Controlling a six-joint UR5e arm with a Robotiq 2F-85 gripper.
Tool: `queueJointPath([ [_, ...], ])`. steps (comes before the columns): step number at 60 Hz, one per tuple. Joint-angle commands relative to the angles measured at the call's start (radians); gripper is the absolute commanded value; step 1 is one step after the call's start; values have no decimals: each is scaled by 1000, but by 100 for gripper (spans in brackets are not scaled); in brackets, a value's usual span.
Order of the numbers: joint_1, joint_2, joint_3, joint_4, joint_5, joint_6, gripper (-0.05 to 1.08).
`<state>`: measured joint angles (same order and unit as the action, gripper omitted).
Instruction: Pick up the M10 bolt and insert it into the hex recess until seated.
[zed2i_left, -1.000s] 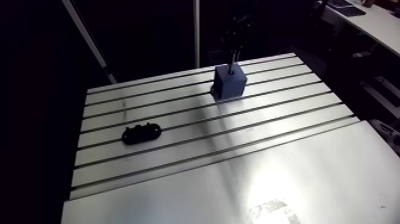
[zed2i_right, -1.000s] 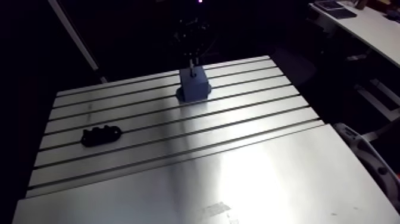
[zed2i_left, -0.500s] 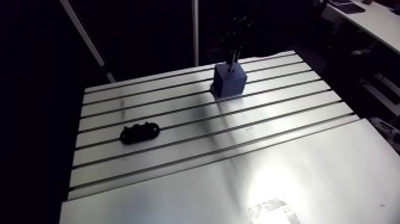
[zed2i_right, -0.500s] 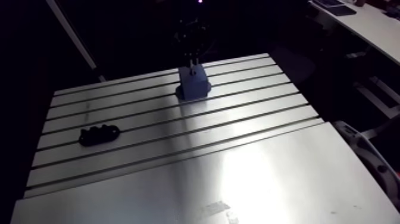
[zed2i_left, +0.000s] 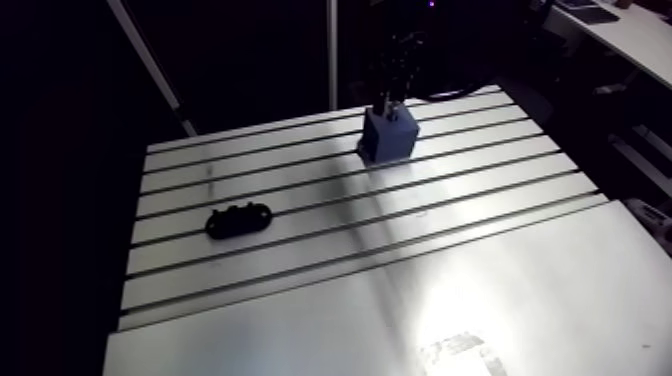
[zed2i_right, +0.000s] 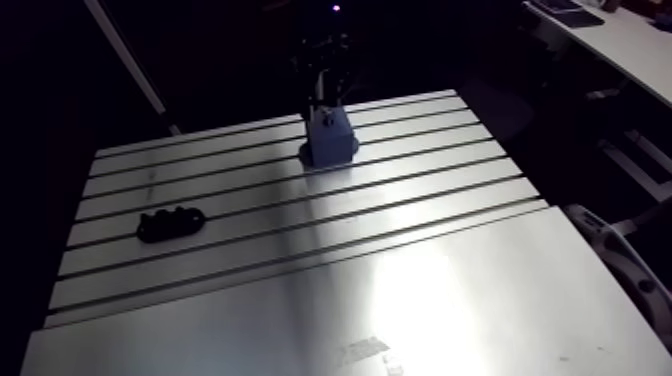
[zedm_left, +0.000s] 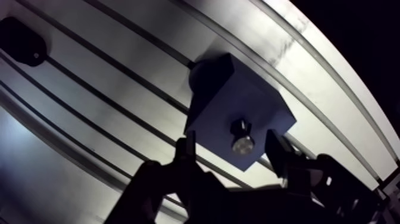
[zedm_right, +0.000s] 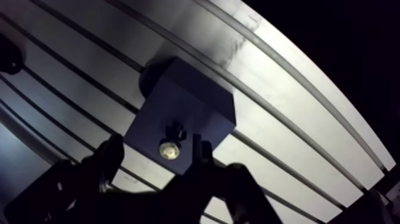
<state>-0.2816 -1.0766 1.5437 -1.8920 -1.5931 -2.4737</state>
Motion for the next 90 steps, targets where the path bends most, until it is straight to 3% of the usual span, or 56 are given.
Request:
queueJointPath([
  [1,2,-4,-1,-13,1,12,8],
  [10,1,-13,-7,-16,8,21,10],
  [13,1,-17,-13,-16,8,38,1],
  [17,1,-19,-20,-17,9,84,0],
  [25,-2,-21,-30,-24,5,188,0],
  [46,-14,-33,-35,-32,-4,278,1],
  [70,-14,-30,-32,-28,-1,312,6],
  [75,-13,-24,-32,-29,-9,310,6],
  [79,-13,-24,-29,-33,-15,321,18],
  [82,-13,-24,-26,-34,-11,347,33],
  [90,-12,-22,-20,-30,-8,462,50],
])
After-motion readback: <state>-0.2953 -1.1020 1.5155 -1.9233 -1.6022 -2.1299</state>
